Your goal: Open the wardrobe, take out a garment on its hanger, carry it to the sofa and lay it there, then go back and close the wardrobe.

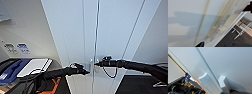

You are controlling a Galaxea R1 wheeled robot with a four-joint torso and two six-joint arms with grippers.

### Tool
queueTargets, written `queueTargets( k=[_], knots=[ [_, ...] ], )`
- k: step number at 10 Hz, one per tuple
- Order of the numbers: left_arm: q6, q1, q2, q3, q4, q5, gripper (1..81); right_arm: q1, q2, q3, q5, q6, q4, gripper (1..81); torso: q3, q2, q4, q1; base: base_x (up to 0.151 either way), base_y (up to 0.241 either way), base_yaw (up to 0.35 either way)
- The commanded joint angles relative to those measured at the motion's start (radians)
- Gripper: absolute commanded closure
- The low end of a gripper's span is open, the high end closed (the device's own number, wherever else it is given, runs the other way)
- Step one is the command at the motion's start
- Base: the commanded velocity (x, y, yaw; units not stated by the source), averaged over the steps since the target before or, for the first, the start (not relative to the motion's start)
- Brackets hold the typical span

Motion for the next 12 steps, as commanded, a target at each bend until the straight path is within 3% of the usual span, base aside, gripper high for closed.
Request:
queueTargets(
  k=[1,7,12],
  knots=[
    [0.006,-0.159,0.045,-0.031,0.002,0.004,1.0,0.156,0.044,0.037,-0.003,0.005,0.024,1.0,0.0,0.0,0.0,0.0,0.0,0.0,0.0],
    [0.009,-0.162,0.189,-0.225,0.052,-0.021,1.0,0.16,0.044,0.053,-0.006,0.006,0.025,1.0,0.0,0.0,0.0,0.0,0.0,0.0,0.0],
    [0.009,-0.163,0.262,-0.237,0.055,-0.022,1.0,0.152,0.048,0.051,-0.004,0.006,0.024,1.0,0.0,0.0,0.0,0.0,0.0,0.0,0.0]
  ],
)
